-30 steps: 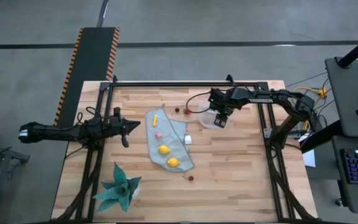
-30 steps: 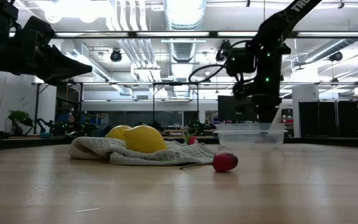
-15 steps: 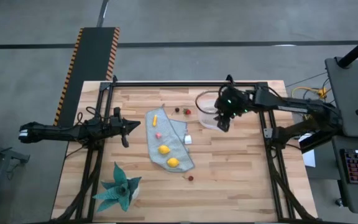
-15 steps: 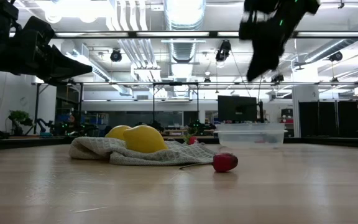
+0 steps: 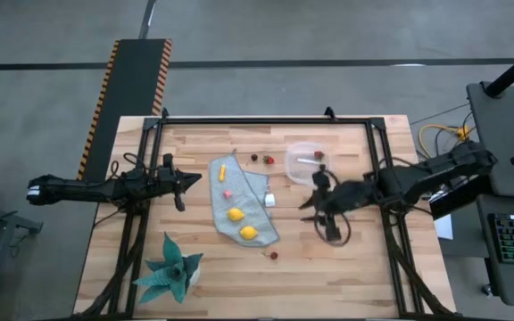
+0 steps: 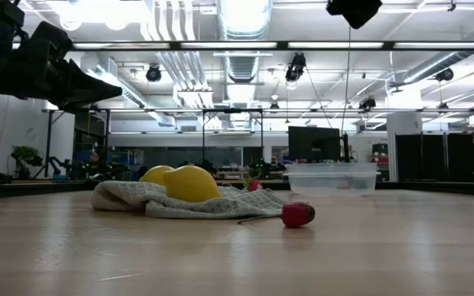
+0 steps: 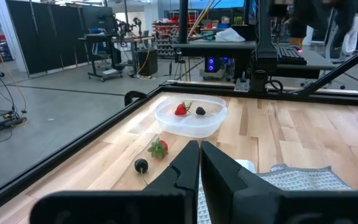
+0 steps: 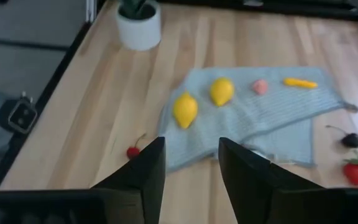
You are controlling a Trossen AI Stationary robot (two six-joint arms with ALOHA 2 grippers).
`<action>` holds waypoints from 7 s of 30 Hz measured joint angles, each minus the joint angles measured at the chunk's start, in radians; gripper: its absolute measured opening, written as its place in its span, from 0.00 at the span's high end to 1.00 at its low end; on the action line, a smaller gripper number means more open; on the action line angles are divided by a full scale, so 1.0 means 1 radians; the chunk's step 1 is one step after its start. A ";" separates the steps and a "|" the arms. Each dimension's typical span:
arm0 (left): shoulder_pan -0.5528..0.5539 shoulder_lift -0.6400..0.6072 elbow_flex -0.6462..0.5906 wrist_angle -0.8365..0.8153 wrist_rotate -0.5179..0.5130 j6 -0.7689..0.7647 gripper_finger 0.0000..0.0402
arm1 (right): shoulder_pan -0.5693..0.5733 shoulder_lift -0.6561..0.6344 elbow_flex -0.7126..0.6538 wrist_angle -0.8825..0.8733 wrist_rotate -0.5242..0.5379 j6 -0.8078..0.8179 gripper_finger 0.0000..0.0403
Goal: Pick and placing Produce into tupperware
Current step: Put the red cherry into the transparent bin, then put the yellow yellow zucchini into the transparent bin
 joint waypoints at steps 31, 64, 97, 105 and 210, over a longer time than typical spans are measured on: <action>0.000 0.000 0.000 0.001 0.000 -0.001 1.00 | 0.158 0.580 0.010 0.353 0.017 0.146 0.37; 0.000 -0.001 0.000 0.001 0.000 -0.001 1.00 | 0.148 0.680 0.005 0.466 0.054 0.203 0.38; 0.000 0.000 0.000 0.001 0.000 -0.001 1.00 | 0.144 0.788 0.042 0.497 0.049 0.237 0.39; 0.000 0.000 0.000 0.000 0.000 -0.001 1.00 | 0.144 0.787 0.041 0.491 0.050 0.239 0.51; 0.000 -0.001 0.000 0.000 0.000 0.001 1.00 | -0.709 0.339 -0.190 -0.071 0.009 -0.104 0.63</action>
